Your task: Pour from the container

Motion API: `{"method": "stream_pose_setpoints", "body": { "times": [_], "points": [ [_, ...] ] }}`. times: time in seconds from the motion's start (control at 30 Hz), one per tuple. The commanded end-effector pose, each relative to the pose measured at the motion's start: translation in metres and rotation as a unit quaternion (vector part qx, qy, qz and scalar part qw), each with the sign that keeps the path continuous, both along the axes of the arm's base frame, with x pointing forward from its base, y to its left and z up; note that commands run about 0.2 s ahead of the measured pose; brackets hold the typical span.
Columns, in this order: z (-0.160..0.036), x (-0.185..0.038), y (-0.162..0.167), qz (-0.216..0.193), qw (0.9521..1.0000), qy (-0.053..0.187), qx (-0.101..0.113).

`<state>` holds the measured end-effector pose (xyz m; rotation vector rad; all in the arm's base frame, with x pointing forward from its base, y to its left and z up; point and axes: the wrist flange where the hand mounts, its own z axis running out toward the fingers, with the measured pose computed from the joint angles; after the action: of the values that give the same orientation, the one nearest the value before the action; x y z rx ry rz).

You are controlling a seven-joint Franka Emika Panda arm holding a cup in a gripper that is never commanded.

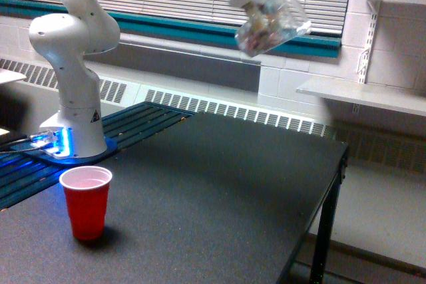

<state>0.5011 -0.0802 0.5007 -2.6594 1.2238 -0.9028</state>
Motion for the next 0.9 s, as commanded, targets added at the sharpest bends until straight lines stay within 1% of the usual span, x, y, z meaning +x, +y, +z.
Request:
{"method": "stream_pose_setpoints", "body": {
  "times": [0.03, 0.07, 0.17, 0.27, 0.33, 0.43, 0.53, 0.6, 0.73, 0.9],
  "points": [
    [-0.014, -0.019, -0.017, -0.038, 0.9992, 0.007, -0.003],
    [-0.017, -0.023, -0.019, -0.044, 0.999, 0.011, -0.005],
    [-0.027, -0.034, -0.028, -0.061, 0.9979, 0.021, -0.002],
    [-0.037, -0.044, -0.031, -0.076, 0.9967, 0.027, -0.009],
    [-0.045, -0.053, -0.033, -0.09, 0.9954, 0.031, -0.012],
    [-0.056, -0.066, -0.041, -0.106, 0.9935, 0.041, -0.006],
    [-0.066, -0.078, -0.043, -0.121, 0.9913, 0.052, -0.01],
    [-0.073, -0.086, -0.044, -0.134, 0.9893, 0.057, -0.011],
    [-0.084, -0.102, -0.055, -0.157, 0.9848, 0.074, 0.001],
    [-0.095, -0.115, -0.057, -0.186, 0.9781, 0.092, -0.006]
  ]
}}
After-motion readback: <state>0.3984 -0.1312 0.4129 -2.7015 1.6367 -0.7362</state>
